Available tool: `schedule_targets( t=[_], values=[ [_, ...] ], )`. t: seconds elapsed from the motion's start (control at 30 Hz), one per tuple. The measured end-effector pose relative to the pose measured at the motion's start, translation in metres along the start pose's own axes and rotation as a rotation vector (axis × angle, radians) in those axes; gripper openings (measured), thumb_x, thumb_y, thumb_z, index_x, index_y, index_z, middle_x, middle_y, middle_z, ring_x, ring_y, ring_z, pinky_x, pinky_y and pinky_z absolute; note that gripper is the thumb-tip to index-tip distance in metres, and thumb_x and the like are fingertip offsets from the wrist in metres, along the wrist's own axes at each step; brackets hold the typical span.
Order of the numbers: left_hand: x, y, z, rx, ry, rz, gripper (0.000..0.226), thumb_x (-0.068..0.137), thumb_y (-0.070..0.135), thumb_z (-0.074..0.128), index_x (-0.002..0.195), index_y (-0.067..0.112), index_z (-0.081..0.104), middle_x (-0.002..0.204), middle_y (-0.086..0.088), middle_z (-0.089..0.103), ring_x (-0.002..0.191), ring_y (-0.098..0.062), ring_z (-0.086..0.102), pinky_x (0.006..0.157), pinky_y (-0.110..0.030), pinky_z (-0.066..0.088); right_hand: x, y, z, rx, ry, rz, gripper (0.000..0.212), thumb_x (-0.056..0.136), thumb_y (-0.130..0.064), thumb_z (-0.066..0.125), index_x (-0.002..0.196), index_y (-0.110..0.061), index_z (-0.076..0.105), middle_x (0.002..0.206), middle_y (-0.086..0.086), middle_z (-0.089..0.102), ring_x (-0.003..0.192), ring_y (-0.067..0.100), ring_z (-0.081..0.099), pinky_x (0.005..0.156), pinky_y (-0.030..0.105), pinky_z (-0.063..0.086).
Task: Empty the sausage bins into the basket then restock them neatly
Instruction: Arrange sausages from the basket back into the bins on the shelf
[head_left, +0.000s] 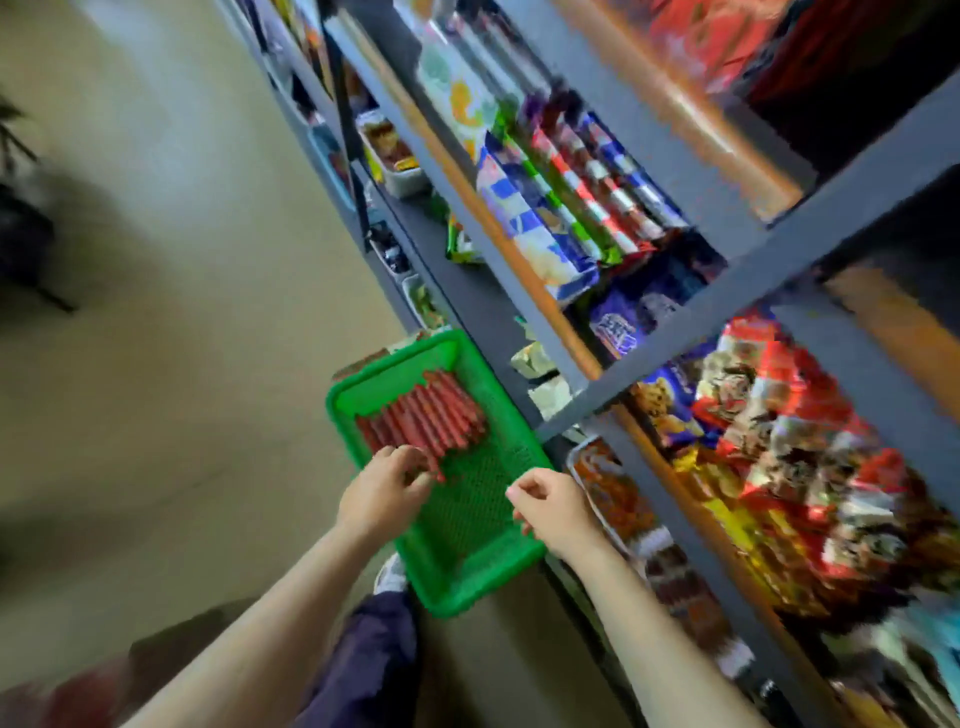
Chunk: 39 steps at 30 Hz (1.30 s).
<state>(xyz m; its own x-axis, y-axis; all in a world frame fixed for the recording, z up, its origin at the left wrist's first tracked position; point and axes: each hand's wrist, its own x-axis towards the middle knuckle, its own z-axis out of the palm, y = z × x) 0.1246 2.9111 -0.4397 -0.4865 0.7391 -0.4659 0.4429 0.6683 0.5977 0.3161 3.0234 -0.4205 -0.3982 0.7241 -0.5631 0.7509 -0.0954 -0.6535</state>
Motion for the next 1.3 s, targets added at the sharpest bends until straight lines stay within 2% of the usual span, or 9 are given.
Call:
schedule_targets(
  t=[0.2,0.27,0.37,0.4,0.5,0.6,0.67,0.97,1.3],
  values=[
    [0.075,-0.079,-0.006,-0.027,-0.011,-0.125,0.027,0.09,0.034,0.058,0.114,0.024,0.065,0.113,-0.002,0.058,0.104,-0.023,0.061,0.088,-0.036,0.05,0.114,-0.026,0.08,-0.148,-0.054,0.099,0.024,0.087,-0.02,0.063,0.064,-0.021,0.059,0.061,0.0,0.066,0.06,0.024,0.064,0.066,0.042,0.057],
    [0.09,-0.104,0.005,-0.042,0.014,-0.144,0.038,0.089,0.032,0.06,0.126,0.022,0.061,0.128,-0.003,0.052,0.12,-0.022,0.053,0.1,-0.037,0.045,0.146,-0.019,0.104,-0.197,-0.054,0.12,0.021,0.086,-0.023,0.064,0.066,-0.021,0.059,0.069,0.003,0.069,0.07,0.029,0.067,0.071,0.042,0.056],
    [0.107,-0.137,0.025,-0.009,0.074,-0.129,0.068,0.086,0.03,0.069,0.146,0.012,0.043,0.154,-0.012,0.035,0.144,-0.027,0.029,0.116,-0.037,0.027,0.185,-0.011,0.133,-0.271,-0.04,0.137,0.005,0.087,-0.022,0.063,0.083,-0.02,0.065,0.087,0.004,0.071,0.085,0.027,0.065,0.072,0.028,0.047],
    [0.113,-0.147,0.032,0.016,0.096,-0.111,0.077,0.083,0.031,0.072,0.149,0.01,0.038,0.158,-0.013,0.03,0.146,-0.028,0.026,0.118,-0.038,0.025,0.197,-0.007,0.141,-0.294,-0.015,0.136,0.009,0.087,-0.02,0.064,0.095,-0.018,0.067,0.095,0.005,0.07,0.091,0.025,0.063,0.073,0.026,0.043],
    [0.123,-0.173,0.054,0.122,0.102,-0.066,0.098,0.075,0.037,0.08,0.152,0.005,0.029,0.161,-0.015,0.024,0.148,-0.033,0.025,0.114,-0.046,0.033,0.228,0.002,0.161,-0.337,0.077,0.154,0.052,0.082,-0.017,0.071,0.128,-0.009,0.051,0.122,0.015,0.061,0.111,0.032,0.058,0.093,0.034,0.043],
    [0.128,-0.188,0.066,0.179,0.068,-0.019,0.114,0.062,0.043,0.087,0.152,0.004,0.028,0.161,-0.015,0.024,0.147,-0.035,0.027,0.104,-0.05,0.046,0.257,0.01,0.171,-0.43,0.107,0.171,0.078,0.076,-0.021,0.077,0.14,-0.005,0.036,0.138,0.021,0.046,0.126,0.037,0.046,0.107,0.039,0.036],
    [0.13,-0.194,0.067,0.228,0.067,-0.004,0.122,0.058,0.049,0.089,0.153,0.006,0.024,0.163,-0.012,0.02,0.149,-0.033,0.023,0.103,-0.048,0.046,0.278,0.01,0.171,-0.518,0.114,0.141,0.088,0.075,-0.026,0.079,0.145,-0.004,0.03,0.145,0.021,0.039,0.132,0.036,0.041,0.11,0.039,0.032],
    [0.132,-0.198,0.057,0.352,0.068,-0.061,0.134,0.055,0.067,0.08,0.157,0.008,0.015,0.164,-0.005,0.0,0.152,-0.025,0.012,0.113,-0.042,0.032,0.316,0.018,0.18,-0.701,0.018,0.21,0.125,0.062,-0.059,0.083,0.151,0.0,0.017,0.153,0.021,0.027,0.143,0.034,0.026,0.116,0.042,0.023],
    [0.13,-0.194,0.057,0.38,0.066,-0.105,0.134,0.056,0.071,0.076,0.158,0.014,0.011,0.162,0.001,-0.006,0.152,-0.023,0.013,0.11,-0.041,0.034,0.295,0.015,0.221,-0.709,0.011,0.274,0.125,0.06,-0.059,0.084,0.147,0.001,0.018,0.152,0.02,0.026,0.141,0.036,0.025,0.111,0.044,0.032]
  ],
)
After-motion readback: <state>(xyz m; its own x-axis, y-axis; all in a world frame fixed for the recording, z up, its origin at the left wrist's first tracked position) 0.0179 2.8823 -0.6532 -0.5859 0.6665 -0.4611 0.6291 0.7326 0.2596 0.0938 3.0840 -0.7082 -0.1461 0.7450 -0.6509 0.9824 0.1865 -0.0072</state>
